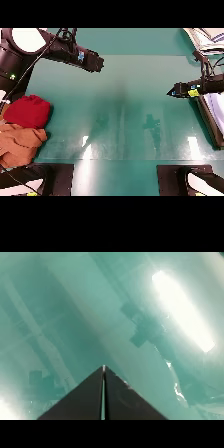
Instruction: Fold the shirts.
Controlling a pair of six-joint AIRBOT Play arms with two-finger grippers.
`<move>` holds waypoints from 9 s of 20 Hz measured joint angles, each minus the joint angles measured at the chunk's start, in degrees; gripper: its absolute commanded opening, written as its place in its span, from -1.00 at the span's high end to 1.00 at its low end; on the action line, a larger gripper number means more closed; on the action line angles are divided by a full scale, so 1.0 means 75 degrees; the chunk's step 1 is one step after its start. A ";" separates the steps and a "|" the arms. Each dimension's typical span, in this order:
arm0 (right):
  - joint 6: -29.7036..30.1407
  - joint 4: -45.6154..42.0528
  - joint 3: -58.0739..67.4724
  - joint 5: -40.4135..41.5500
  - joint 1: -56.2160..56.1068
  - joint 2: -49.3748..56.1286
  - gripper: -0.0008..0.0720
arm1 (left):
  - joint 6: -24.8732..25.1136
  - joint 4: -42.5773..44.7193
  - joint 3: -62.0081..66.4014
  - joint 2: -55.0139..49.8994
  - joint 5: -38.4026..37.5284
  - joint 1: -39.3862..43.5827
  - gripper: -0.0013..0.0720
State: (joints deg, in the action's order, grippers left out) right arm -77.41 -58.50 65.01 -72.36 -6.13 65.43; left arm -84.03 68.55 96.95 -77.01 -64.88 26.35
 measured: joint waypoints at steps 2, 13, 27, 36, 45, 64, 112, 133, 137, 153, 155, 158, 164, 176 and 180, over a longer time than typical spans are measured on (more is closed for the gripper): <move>0.0003 0.0000 0.0000 0.0017 -0.0003 0.0003 0.92 | 0.0000 0.0000 0.0000 0.0000 0.0003 0.0000 0.89; 0.0006 0.0003 0.0000 -0.0175 -0.0006 0.0003 0.92 | 0.0000 -0.0003 0.0000 0.0000 0.0003 0.0000 0.89; 0.0006 0.0012 0.0000 -0.0428 -0.0006 0.0003 0.92 | -0.0676 0.2801 -0.0973 0.0801 -0.2200 -0.3908 -0.61; 0.0006 0.0061 0.0000 -0.0335 -0.0006 0.0003 0.92 | -0.1139 0.3343 -0.4890 0.0889 -0.0930 -0.5831 -1.00; 0.0003 0.0058 0.0017 -0.0140 -0.0020 -0.0023 0.92 | -0.1559 0.3235 -0.6065 0.1026 0.0090 -0.5957 0.90; 0.0003 0.0009 0.4097 0.0184 0.0807 -0.0166 0.92 | -0.3302 0.2873 -0.0842 0.2597 0.0522 0.0545 0.89; 0.0959 0.1903 -0.1343 0.0787 -0.0790 0.1556 -0.47 | -0.0933 0.0796 -0.1970 -0.0125 0.0449 -0.1309 0.89; 0.1411 0.1300 0.2926 0.0635 -0.0930 0.1207 0.93 | -0.0930 0.1297 -0.0388 0.2358 0.0195 -0.1285 0.89; 0.1390 0.0574 0.4121 0.0391 -0.0673 -0.0006 0.93 | -0.0933 0.0796 0.0114 0.3264 0.0210 -0.1282 0.89; 0.0761 -0.0026 0.2387 -0.0618 -0.0571 0.0627 0.93 | -0.0947 0.0064 -0.3614 0.2853 -0.0542 -0.1285 0.89; 0.0737 -0.0012 0.1958 -0.0251 -0.0571 0.1294 0.93 | -0.0892 0.0076 -0.4523 0.2282 0.0224 -0.1285 0.89; 0.0720 -0.0006 0.1792 0.0157 -0.0571 0.2159 0.93 | -0.0807 0.0052 -0.5091 0.1431 0.1515 -0.1285 0.89; 0.0702 -0.0061 0.2055 0.0358 -0.0562 0.2929 0.93 | -0.0755 -0.0090 -0.5266 0.0656 0.2530 -0.1294 -0.71; 0.0729 -0.0015 0.0134 -0.0105 -0.0414 0.1017 -0.22 | -0.0810 0.0627 -0.4182 0.0425 0.1504 -0.1705 -0.71; 0.0729 -0.0006 -0.0160 -0.0157 -0.0163 0.0332 -0.22 | -0.0717 0.0108 -0.4118 0.0166 0.1306 -0.2346 -0.71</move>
State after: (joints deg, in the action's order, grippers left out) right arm -71.94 -58.54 63.81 -73.54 -7.35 67.92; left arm -89.41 69.36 66.06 -75.77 -55.09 8.75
